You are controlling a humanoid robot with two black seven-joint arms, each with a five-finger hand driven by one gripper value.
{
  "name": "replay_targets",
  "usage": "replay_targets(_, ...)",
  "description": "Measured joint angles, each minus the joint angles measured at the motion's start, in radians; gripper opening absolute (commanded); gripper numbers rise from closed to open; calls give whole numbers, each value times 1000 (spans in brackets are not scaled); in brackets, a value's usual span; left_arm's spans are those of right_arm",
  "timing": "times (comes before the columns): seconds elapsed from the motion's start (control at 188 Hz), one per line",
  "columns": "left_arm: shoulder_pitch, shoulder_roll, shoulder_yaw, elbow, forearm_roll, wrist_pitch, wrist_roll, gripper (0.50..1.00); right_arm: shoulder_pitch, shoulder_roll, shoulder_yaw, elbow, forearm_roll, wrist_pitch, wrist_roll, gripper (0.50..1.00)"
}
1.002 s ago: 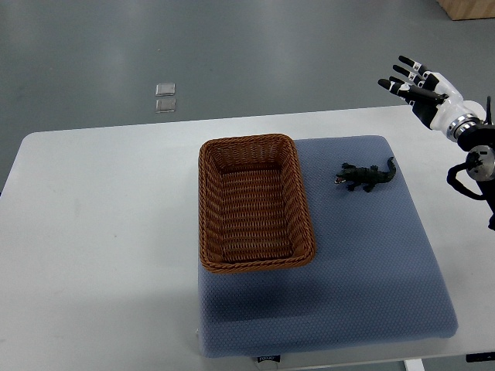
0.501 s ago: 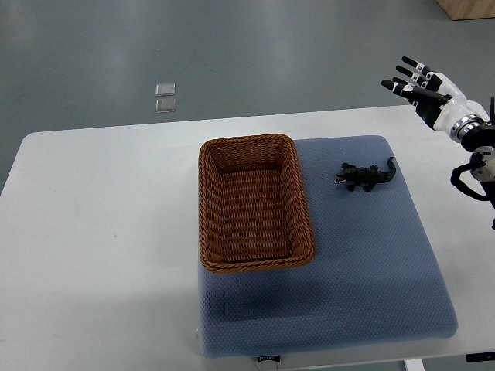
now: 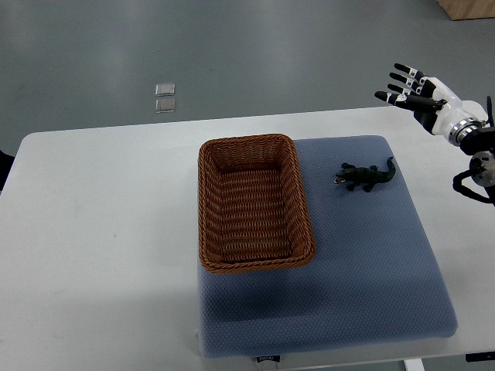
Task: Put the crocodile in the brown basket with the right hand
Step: 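Lower the right hand toward the green toy crocodile beside the basket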
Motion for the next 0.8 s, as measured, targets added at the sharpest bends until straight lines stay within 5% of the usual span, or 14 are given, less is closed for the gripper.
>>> replay_targets(0.799, 0, 0, 0, 0, 0, 0, 0, 1000, 22, -188, -418, 150, -759, -19, 255, 926)
